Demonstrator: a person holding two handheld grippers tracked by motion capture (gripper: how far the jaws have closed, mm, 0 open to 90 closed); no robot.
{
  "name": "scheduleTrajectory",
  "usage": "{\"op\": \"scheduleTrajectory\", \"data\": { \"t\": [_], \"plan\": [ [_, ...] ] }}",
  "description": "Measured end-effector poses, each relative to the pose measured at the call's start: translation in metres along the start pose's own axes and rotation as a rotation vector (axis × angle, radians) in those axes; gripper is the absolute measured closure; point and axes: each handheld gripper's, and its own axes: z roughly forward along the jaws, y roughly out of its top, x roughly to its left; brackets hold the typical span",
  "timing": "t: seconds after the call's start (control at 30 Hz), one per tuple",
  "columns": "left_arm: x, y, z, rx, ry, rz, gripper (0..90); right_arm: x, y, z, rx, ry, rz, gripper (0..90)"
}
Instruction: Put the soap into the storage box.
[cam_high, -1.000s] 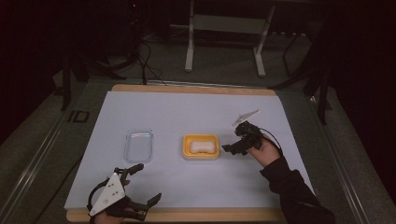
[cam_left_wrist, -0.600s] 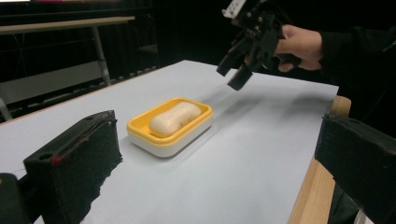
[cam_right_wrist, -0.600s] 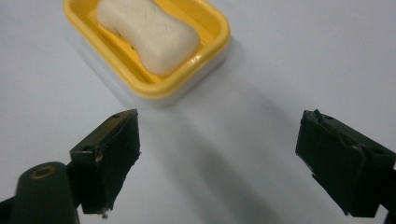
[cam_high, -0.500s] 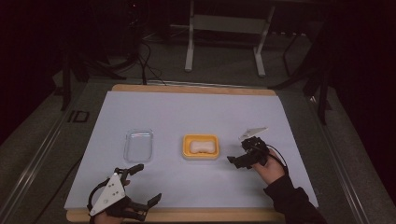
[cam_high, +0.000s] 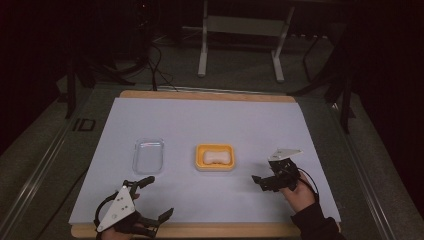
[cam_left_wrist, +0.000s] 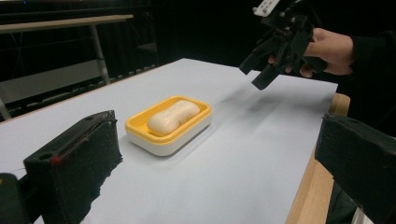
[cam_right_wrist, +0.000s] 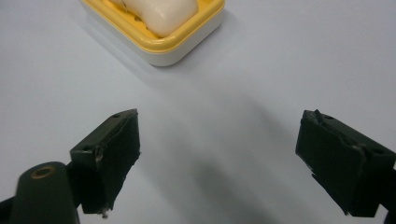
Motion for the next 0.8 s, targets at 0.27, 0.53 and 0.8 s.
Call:
{"op": "scheduleTrajectory", "data": {
  "t": [0.27, 0.53, 0.8],
  "plan": [
    [-0.001, 0.000, 0.000, 0.003, -0.003, 0.007, 0.4, 0.000, -0.013, -0.010, -0.023, -0.033, 0.053, 13.6],
    [-0.002, 0.001, 0.000, 0.008, -0.004, 0.013, 0.3, 0.002, -0.023, -0.011, -0.005, -0.055, 0.057, 13.7],
    [-0.003, 0.001, -0.001, 0.006, -0.006, 0.014, 0.3, -0.002, -0.025, -0.010, -0.030, -0.086, 0.057, 13.8]
  ]
}}
